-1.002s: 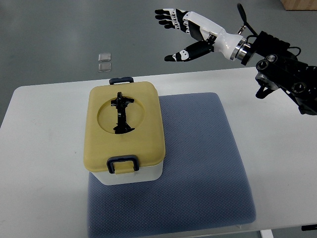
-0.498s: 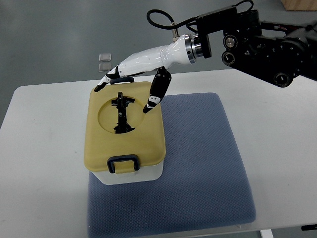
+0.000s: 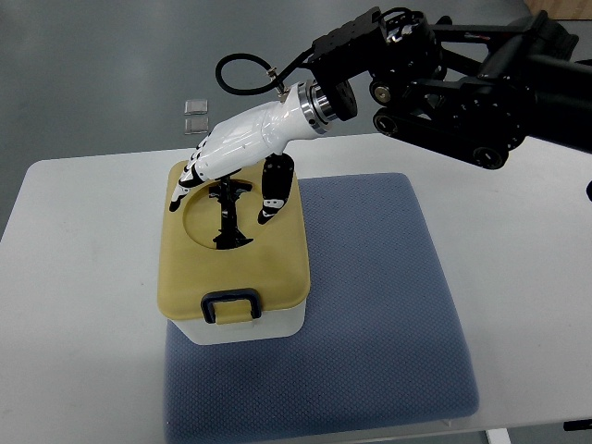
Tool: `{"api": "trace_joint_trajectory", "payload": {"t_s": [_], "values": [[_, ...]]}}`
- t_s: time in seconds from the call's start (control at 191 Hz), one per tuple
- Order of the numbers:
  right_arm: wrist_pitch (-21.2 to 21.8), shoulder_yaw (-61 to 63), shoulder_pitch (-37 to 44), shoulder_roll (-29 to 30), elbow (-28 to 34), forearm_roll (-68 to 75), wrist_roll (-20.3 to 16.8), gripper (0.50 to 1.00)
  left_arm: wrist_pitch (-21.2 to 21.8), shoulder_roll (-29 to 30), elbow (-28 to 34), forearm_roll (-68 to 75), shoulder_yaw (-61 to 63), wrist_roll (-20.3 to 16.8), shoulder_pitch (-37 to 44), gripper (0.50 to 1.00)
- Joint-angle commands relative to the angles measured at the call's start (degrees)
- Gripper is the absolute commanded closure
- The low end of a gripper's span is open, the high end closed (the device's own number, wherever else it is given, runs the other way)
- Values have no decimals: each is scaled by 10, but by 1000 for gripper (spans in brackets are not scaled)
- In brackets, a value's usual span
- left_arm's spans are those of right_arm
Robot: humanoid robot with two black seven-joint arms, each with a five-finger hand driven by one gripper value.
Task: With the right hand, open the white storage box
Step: 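Swing the right hand over the box toward the black lid handle, then close the right hand's fingers around the black lid handle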
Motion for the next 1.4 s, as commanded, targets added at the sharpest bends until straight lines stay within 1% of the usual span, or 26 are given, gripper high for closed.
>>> {"api": "trace_joint_trajectory", "payload": {"t_s": [0.0,0.016,0.037,0.131,0.157,0.231,0.267,0.288,0.336,0.404,0.462,0.509,0.572,0.603,0.614,0.624,0.666,0.698,0.729,0.74,0.745,0.76,0.797,1.222,1.332,1.395], "values": [[-8,0,-12,4,-1,-24,-1,654,0,0,0,0,0,0,0,500],[-12,0,-13,5,-1,-27,-1,666,0,0,0,0,0,0,0,500],[-14,-1,-14,5,-1,-28,-2,670,0,0,0,0,0,0,0,500],[-25,-1,-16,6,-5,-28,-15,677,0,0,0,0,0,0,0,500],[-28,-1,-16,6,-5,-29,-19,693,0,0,0,0,0,0,0,500],[-30,-1,-18,6,-6,-29,-25,718,0,0,0,0,0,0,-1,500],[-30,-1,-20,5,-7,-30,-27,758,0,0,0,0,0,0,-1,500],[-30,-1,-21,5,-7,-30,-27,775,0,0,0,0,0,0,0,500],[-30,-1,-22,5,-7,-30,-27,781,0,0,0,0,0,0,0,500],[-29,-2,-24,6,-7,-29,-25,809,0,0,0,0,0,0,0,500],[-28,-1,-26,6,-7,-28,-21,818,0,0,0,0,0,0,0,500],[-25,-1,-25,5,-7,-27,-18,846,0,0,0,0,0,0,0,500],[-24,-1,-25,5,-6,-27,-14,852,0,0,0,0,0,0,0,500],[-24,-1,-26,6,-6,-27,-13,865,0,0,0,0,0,0,0,500],[-24,-1,-26,5,-6,-28,-13,881,0,0,0,0,0,0,0,500],[-25,-1,-27,6,-7,-28,-14,887,0,0,0,0,0,0,0,500],[-25,-1,-27,6,-7,-27,-14,899,0,0,0,0,0,0,0,500],[-27,-1,-27,6,-6,-28,-14,922,0,0,0,0,0,0,0,500],[-27,-1,-28,6,-7,-28,-14,934,0,0,0,0,0,0,0,500],[-27,-1,-28,6,-6,-28,-14,942,0,0,0,0,0,0,0,500],[-27,-1,-28,6,-6,-28,-14,955,0,0,0,0,0,0,0,500],[-26,-1,-28,6,-7,-28,-14,963,0,0,0,0,0,0,-1,500],[-26,-1,-28,6,-6,-28,-14,1000,0,0,0,0,0,0,0,500],[-24,8,-18,21,-4,-21,-11,1000,0,0,0,0,0,0,0,500],[-23,11,-2,18,-1,-19,3,1000,0,0,0,0,0,0,0,500],[-23,11,6,16,-1,-18,4,1000,0,0,0,0,0,0,0,500]]}}
